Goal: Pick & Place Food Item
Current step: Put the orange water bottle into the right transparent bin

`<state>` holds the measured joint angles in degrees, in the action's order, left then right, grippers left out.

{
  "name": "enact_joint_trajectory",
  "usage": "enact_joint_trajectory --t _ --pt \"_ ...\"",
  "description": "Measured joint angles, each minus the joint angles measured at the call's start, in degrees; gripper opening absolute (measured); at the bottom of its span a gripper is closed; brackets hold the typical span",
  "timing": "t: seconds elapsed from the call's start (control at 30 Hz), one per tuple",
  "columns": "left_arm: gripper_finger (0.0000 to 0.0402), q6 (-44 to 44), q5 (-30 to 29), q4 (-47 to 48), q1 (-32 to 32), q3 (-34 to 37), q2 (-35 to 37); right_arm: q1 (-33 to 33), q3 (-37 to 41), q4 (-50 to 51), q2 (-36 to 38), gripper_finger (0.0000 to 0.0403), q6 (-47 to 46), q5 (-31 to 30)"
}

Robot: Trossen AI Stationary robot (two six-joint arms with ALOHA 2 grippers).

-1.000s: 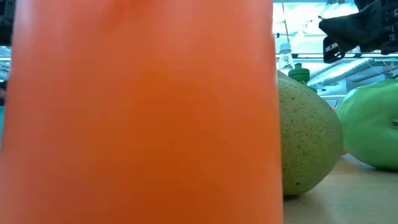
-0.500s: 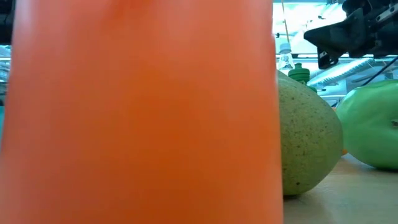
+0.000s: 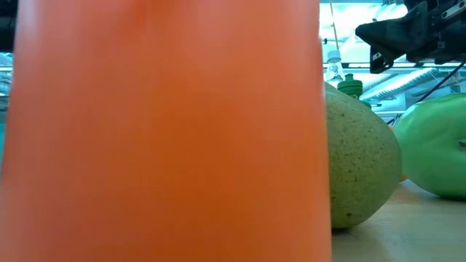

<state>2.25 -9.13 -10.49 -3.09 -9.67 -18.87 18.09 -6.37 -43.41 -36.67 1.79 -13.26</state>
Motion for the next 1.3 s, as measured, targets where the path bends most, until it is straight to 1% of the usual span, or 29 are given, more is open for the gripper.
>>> enact_joint_trajectory --t 0.4,0.47,0.57,0.63,0.83,0.97,1.07,1.13,1.2,1.3 --pt "0.0051 -2.3 -0.2 -0.1 0.0 0.0 -3.2 -0.2 0.0 -1.9 -0.1 0.0 2.5 -0.1" --pt "0.0051 -1.7 -2.2 -0.3 0.0 0.0 -3.4 -0.9 0.0 -2.6 -0.1 0.0 2.6 -0.1" --pt "0.0051 -2.7 -6.9 -0.4 0.0 0.0 -3.4 -2.2 0.0 -3.0 -0.1 0.0 2.4 -0.1" --pt "0.0051 -3.8 -8.1 -0.2 0.0 0.0 -3.4 -2.8 0.0 -3.0 -0.1 0.0 2.4 0.0" --pt "0.0051 -4.6 -6.4 0.1 0.0 0.0 -4.5 -3.9 0.0 -3.0 -0.7 0.0 2.4 0.0" --pt "0.0051 -4.9 -7.0 0.0 0.0 0.0 -5.8 -4.3 0.0 -3.0 -1.5 0.0 2.4 0.0" --pt "0.0051 -3.1 -7.4 0.0 0.0 0.0 -6.6 -4.5 0.0 -4.2 -1.9 0.0004 3.1 0.0" --pt "0.0051 -1.9 -6.2 0.0 -0.1 0.0 -7.1 -4.5 -0.2 -5.8 -2.5 0.0009 3.3 -0.2" --pt "0.0051 -1.9 -5.2 0.0 -0.5 0.0 -7.6 -4.4 -1.4 -5.7 -3.4 0.0017 3.4 -0.1" --pt "0.0051 -4.9 -4.3 -0.1 -0.9 0.0 -8.2 -3.3 -5.0 -2.6 -6.2 0.0032 3.5 -0.2"
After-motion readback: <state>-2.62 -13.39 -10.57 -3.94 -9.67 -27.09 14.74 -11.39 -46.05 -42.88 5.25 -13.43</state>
